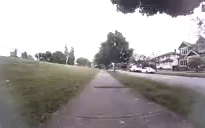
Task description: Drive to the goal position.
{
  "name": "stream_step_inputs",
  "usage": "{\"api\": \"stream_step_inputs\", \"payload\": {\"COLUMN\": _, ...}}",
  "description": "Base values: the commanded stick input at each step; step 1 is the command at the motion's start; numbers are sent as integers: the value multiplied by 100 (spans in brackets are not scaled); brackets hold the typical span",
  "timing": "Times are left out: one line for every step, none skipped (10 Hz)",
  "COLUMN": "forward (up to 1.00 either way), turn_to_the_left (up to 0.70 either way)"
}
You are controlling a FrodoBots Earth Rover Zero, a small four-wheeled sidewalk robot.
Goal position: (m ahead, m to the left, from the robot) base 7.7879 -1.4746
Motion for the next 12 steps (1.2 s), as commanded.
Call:
{"api": "stream_step_inputs", "payload": {"forward": 70, "turn_to_the_left": 0}}
{"api": "stream_step_inputs", "payload": {"forward": 70, "turn_to_the_left": 0}}
{"api": "stream_step_inputs", "payload": {"forward": 70, "turn_to_the_left": 0}}
{"api": "stream_step_inputs", "payload": {"forward": 70, "turn_to_the_left": 0}}
{"api": "stream_step_inputs", "payload": {"forward": 70, "turn_to_the_left": 0}}
{"api": "stream_step_inputs", "payload": {"forward": 70, "turn_to_the_left": 0}}
{"api": "stream_step_inputs", "payload": {"forward": 70, "turn_to_the_left": 0}}
{"api": "stream_step_inputs", "payload": {"forward": 70, "turn_to_the_left": 0}}
{"api": "stream_step_inputs", "payload": {"forward": 70, "turn_to_the_left": 0}}
{"api": "stream_step_inputs", "payload": {"forward": 70, "turn_to_the_left": 0}}
{"api": "stream_step_inputs", "payload": {"forward": 70, "turn_to_the_left": 0}}
{"api": "stream_step_inputs", "payload": {"forward": 70, "turn_to_the_left": 0}}
